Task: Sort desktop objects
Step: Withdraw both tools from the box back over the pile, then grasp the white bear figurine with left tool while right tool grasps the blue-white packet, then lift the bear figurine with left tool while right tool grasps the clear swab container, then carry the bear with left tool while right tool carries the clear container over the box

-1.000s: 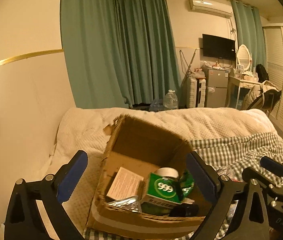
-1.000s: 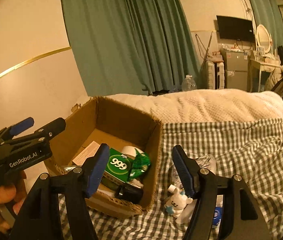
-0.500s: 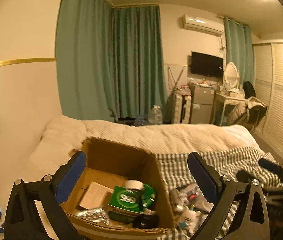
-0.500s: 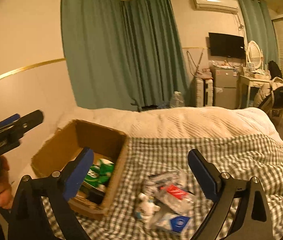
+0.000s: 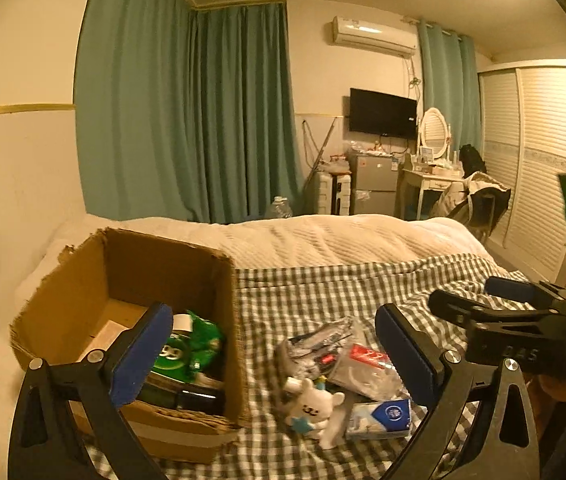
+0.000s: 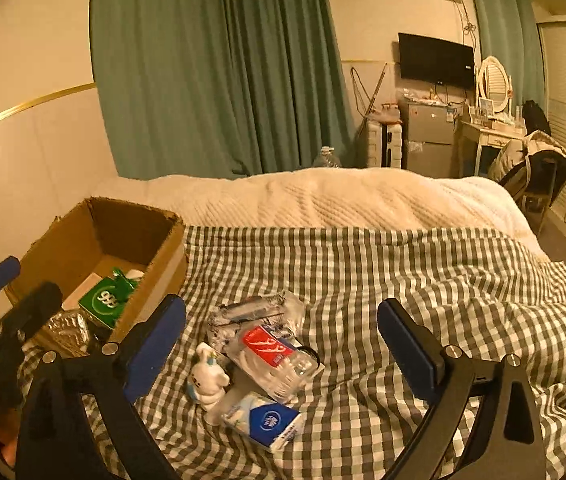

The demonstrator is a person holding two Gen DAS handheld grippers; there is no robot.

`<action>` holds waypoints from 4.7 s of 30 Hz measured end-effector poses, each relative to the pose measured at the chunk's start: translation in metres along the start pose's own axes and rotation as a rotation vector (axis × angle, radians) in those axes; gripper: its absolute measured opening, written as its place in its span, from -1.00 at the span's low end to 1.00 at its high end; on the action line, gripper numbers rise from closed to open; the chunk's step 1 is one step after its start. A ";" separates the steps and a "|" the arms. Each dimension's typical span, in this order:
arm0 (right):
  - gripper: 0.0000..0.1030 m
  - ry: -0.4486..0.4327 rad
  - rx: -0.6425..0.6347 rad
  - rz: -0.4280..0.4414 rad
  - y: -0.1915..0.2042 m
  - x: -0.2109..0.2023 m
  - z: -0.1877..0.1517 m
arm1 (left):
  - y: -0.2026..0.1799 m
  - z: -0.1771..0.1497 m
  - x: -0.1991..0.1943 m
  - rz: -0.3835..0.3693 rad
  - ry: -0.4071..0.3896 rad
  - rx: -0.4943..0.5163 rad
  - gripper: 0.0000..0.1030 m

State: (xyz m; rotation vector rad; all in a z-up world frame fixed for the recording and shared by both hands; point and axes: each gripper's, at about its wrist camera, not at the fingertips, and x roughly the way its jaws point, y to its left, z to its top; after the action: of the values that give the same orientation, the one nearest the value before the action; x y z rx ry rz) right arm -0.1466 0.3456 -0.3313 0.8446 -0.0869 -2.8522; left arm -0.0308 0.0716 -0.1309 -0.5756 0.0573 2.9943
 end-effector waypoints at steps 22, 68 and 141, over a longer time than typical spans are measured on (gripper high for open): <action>0.88 0.176 -0.029 0.035 -0.017 0.074 -0.042 | -0.045 -0.093 0.065 -0.035 0.162 0.105 0.99; -0.51 0.246 0.170 0.153 -0.039 0.109 -0.068 | -0.022 -0.089 0.069 -0.112 0.183 0.069 -0.15; 0.24 -0.196 -0.040 0.326 0.131 -0.003 0.039 | 0.162 0.060 -0.013 0.152 -0.138 -0.089 -0.15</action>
State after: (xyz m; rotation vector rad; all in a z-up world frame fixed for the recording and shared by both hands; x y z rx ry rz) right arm -0.1470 0.2171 -0.2831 0.4876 -0.1739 -2.6084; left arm -0.0563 -0.0879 -0.0668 -0.3875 -0.0449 3.1899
